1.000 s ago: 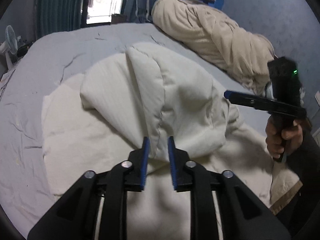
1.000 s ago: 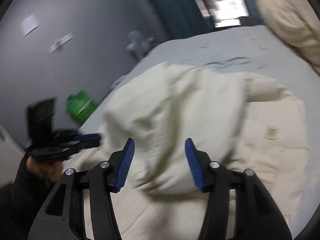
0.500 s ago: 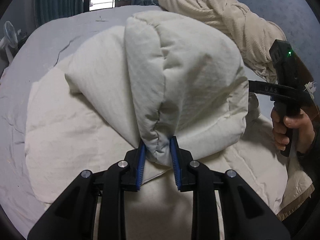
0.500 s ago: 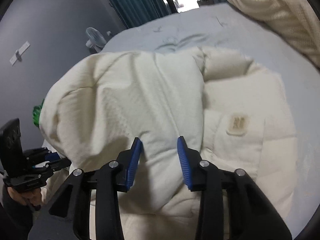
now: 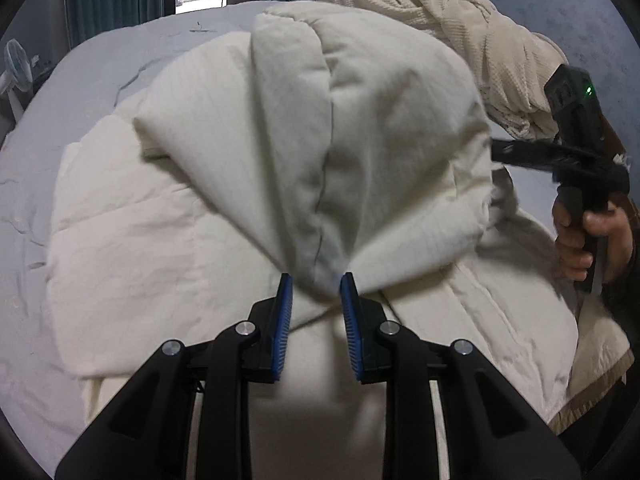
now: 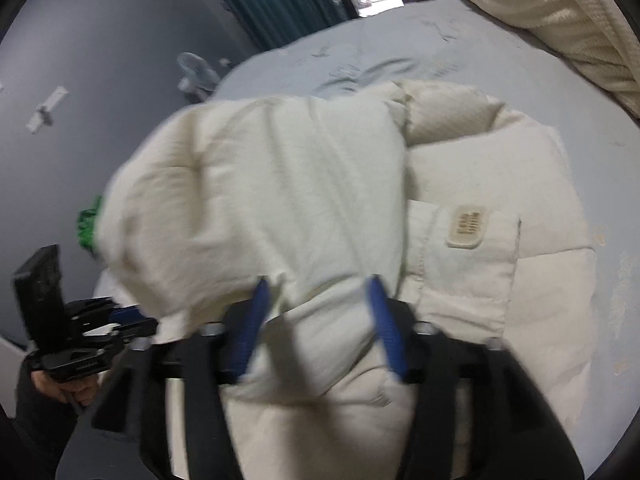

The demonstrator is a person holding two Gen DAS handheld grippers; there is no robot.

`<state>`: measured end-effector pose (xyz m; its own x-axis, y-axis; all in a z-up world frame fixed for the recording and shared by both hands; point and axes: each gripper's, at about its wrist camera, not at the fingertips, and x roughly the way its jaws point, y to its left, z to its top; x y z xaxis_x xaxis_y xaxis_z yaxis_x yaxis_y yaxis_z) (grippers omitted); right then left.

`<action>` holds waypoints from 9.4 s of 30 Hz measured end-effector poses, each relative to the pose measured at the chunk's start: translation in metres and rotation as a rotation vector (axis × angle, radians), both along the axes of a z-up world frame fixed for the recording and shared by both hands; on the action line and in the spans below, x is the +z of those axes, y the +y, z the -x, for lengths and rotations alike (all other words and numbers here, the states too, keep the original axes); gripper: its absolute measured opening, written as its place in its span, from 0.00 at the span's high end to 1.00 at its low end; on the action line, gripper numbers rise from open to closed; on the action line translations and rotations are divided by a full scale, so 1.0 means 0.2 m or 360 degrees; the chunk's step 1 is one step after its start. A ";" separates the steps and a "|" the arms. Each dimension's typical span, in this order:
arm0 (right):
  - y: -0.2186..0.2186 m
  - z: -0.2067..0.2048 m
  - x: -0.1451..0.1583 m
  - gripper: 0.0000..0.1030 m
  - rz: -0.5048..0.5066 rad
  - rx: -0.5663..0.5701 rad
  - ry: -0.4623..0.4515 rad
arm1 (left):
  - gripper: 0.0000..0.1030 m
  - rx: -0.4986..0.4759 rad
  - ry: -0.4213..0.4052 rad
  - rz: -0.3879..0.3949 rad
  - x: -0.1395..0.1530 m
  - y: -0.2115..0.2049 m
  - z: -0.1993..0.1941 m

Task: Fold large clothes

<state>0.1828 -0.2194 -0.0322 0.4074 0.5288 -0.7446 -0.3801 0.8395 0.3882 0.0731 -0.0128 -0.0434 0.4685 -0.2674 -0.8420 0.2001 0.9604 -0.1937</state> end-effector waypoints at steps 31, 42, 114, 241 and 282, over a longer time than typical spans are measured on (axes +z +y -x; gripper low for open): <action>-0.81 0.65 -0.19 0.24 -0.0067 0.0204 0.0852 | 0.42 -0.0059 0.0668 0.0465 -0.14 0.71 0.73; -0.63 0.79 -0.03 0.31 0.0009 0.0506 0.0721 | 0.43 -0.0426 0.0850 0.0297 -0.13 0.42 0.80; -0.80 -0.33 -0.21 0.33 -0.1325 -0.0956 0.0143 | 0.23 0.1142 -0.0671 0.0995 0.33 1.06 0.11; 0.07 0.46 0.26 0.06 0.0307 -0.0168 -0.0429 | 0.08 0.0468 -0.0439 -0.0102 0.29 -0.14 0.30; 0.08 0.45 0.21 0.06 0.0328 -0.0173 -0.0379 | 0.08 0.0490 -0.0454 -0.0180 0.30 -0.13 0.31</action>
<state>0.0924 -0.2032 0.0102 0.6286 0.3208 -0.7085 -0.3439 0.9317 0.1167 0.0119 -0.0393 0.0167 0.7300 0.0077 -0.6834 -0.0690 0.9957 -0.0624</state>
